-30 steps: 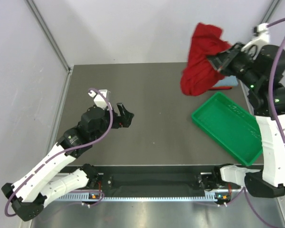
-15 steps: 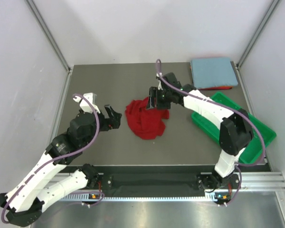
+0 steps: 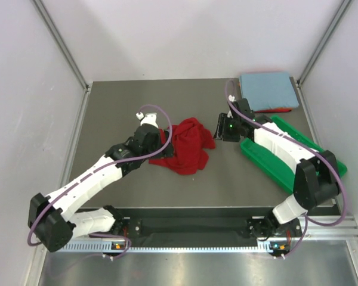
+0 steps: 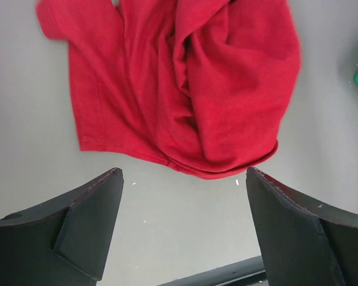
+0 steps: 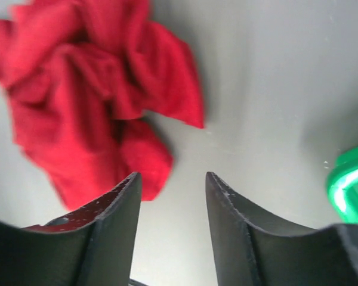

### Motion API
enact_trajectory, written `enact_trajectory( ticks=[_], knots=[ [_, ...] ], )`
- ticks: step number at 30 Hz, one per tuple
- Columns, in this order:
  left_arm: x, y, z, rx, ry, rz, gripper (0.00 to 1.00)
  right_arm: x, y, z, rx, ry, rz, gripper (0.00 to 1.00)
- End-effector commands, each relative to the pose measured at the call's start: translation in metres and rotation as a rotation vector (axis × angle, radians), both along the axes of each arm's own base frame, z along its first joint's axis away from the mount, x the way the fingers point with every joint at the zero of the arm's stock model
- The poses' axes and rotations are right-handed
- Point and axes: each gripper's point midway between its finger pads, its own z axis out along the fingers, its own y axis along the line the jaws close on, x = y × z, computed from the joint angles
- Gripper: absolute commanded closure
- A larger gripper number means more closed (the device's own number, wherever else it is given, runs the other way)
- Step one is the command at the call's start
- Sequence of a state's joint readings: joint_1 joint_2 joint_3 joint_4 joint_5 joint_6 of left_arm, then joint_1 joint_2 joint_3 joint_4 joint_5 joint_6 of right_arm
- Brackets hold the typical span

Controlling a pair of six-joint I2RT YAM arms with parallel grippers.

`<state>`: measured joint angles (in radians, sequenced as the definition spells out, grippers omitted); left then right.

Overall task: Fold and stack the t-shirts
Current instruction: Move the tshirt to the center of the board, then flatten the tshirt out

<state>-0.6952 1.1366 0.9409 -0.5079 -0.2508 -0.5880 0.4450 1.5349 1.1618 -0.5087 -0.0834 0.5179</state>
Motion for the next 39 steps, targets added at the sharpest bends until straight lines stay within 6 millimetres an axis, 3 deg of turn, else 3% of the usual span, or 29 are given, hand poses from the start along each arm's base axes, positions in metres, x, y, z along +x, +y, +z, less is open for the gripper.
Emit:
enact_trajectory(
  ticks=[1,4,9,13,19,25,34,39],
  knots=[
    [0.014,-0.017,0.002,-0.141,0.019,-0.014,0.14,0.014,-0.002,-0.006,0.010,-0.029,0.011,0.54],
    [0.017,-0.003,-0.015,-0.086,0.052,0.035,0.19,0.017,0.006,-0.017,0.030,-0.021,0.048,0.55],
    [0.022,0.034,-0.047,-0.114,0.156,0.147,0.47,0.014,0.007,-0.042,0.014,0.026,0.074,0.57],
    [0.014,0.049,-0.079,-0.195,0.259,0.149,0.45,0.014,0.011,-0.051,0.029,0.036,0.084,0.57],
    [0.011,0.052,-0.098,-0.179,0.311,0.169,0.39,0.011,0.013,-0.055,0.033,0.041,0.098,0.57],
    [0.011,0.066,-0.125,-0.113,0.342,0.239,0.39,0.004,0.012,-0.057,0.041,0.042,0.110,0.57],
    [0.017,0.067,-0.150,-0.084,0.366,0.251,0.44,-0.012,0.010,-0.059,0.049,0.054,0.113,0.57],
    [0.021,0.074,-0.158,-0.051,0.353,0.277,0.46,-0.027,0.020,-0.058,0.065,0.059,0.131,0.52]
  ],
)
